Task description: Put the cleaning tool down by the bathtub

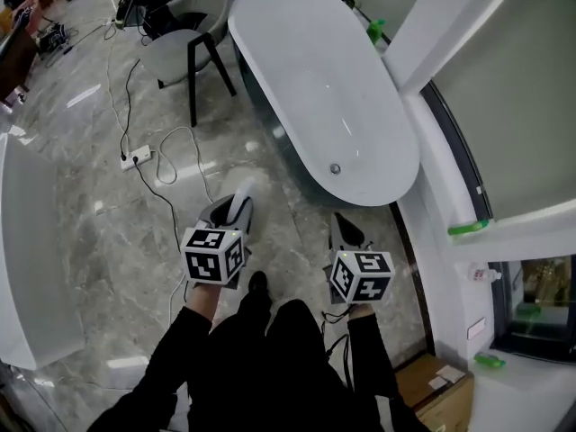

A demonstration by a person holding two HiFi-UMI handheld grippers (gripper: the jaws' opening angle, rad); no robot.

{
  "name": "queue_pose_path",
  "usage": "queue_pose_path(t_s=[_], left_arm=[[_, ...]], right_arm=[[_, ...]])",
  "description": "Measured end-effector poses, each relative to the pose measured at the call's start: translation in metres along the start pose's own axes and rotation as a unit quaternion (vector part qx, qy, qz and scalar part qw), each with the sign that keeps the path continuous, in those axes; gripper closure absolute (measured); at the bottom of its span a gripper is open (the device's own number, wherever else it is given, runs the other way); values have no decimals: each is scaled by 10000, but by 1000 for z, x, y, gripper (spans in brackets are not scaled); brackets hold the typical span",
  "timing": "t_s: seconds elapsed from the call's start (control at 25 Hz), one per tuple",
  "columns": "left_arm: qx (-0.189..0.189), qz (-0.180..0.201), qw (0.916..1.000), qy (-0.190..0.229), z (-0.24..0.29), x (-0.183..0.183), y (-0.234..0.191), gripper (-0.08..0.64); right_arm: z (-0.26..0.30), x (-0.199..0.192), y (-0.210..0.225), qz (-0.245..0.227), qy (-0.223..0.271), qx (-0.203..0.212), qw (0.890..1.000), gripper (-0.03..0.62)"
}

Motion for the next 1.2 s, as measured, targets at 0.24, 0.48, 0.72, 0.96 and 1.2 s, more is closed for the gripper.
queue_pose_path(t_s=[0.24,0.48,0.72,0.96,1.2], left_arm=[[164,-134,9997,-114,42,-7,-25,459],[405,-349,9985,-113,94,-36,-56,460],[551,-498,9972,-49,144,-69,-95,459],[606,-523,9967,-126,198,-127,-138,460],[735,-720,9945,-204,241,-196,-178,459]], right_arm=[[69,9,-15,-366,-229,305,9986,592],[135,-19,-22,-569,-409,554,9960,592],[198,-55,-28,-602,-593,866,9927,592],[274,-116,-28,-817,-788,1156,9868,592],[343,-180,-16,-746,-999,1252,9843,592]])
Point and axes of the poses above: the fingertips, and each gripper's own axes: z forward along the fingers, y to its right, x out of its top, the point moved 4 cm from there along -z, backward along the fingers, and after that the axes turned 8 degrees about -x, right-handed, at the moved point
